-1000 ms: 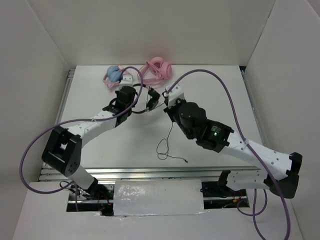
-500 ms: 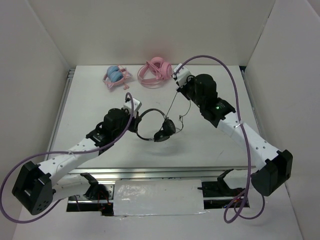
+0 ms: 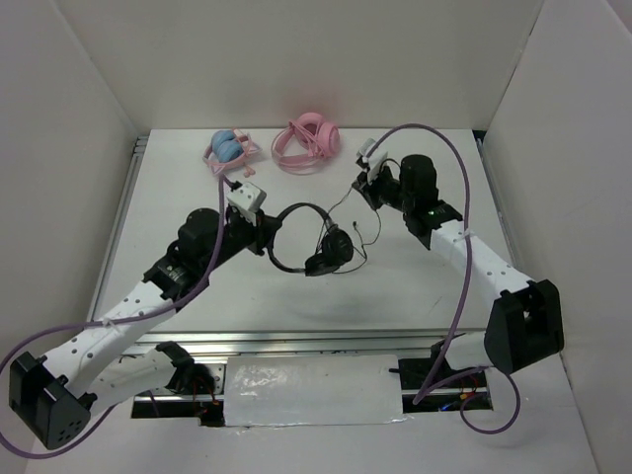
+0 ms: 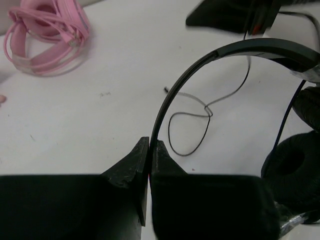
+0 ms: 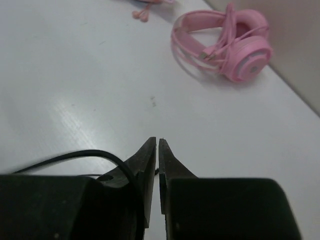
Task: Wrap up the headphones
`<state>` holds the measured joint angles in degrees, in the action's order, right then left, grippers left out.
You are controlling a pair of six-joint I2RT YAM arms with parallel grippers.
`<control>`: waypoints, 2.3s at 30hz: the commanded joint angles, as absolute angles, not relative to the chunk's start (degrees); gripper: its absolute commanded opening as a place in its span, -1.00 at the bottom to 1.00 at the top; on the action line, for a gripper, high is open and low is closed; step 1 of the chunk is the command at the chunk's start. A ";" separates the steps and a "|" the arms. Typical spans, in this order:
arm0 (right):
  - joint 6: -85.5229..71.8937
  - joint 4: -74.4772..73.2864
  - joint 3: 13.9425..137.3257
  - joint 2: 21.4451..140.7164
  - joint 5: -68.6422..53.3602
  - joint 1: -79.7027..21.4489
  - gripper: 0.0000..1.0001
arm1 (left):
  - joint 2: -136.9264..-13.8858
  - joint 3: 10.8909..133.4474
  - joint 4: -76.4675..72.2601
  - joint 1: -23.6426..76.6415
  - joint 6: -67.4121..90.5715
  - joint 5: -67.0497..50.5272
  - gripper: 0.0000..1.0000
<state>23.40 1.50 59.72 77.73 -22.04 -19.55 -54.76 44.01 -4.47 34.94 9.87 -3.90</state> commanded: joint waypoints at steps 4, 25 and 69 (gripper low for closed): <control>14.25 23.01 53.18 79.35 -38.74 -21.09 -0.54 | -57.74 62.38 -4.22 35.24 18.54 -2.99 -1.00; -22.48 62.65 70.57 118.11 -50.09 -37.25 -0.07 | -74.52 111.96 9.22 35.25 21.98 10.18 -1.00; 36.11 -2.20 63.52 56.24 34.55 -55.21 -1.00 | -83.69 59.35 -7.29 25.20 11.26 19.61 -1.00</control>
<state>25.78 -4.19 57.93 54.70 32.40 -58.92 -89.43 63.26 2.59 21.80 17.34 26.52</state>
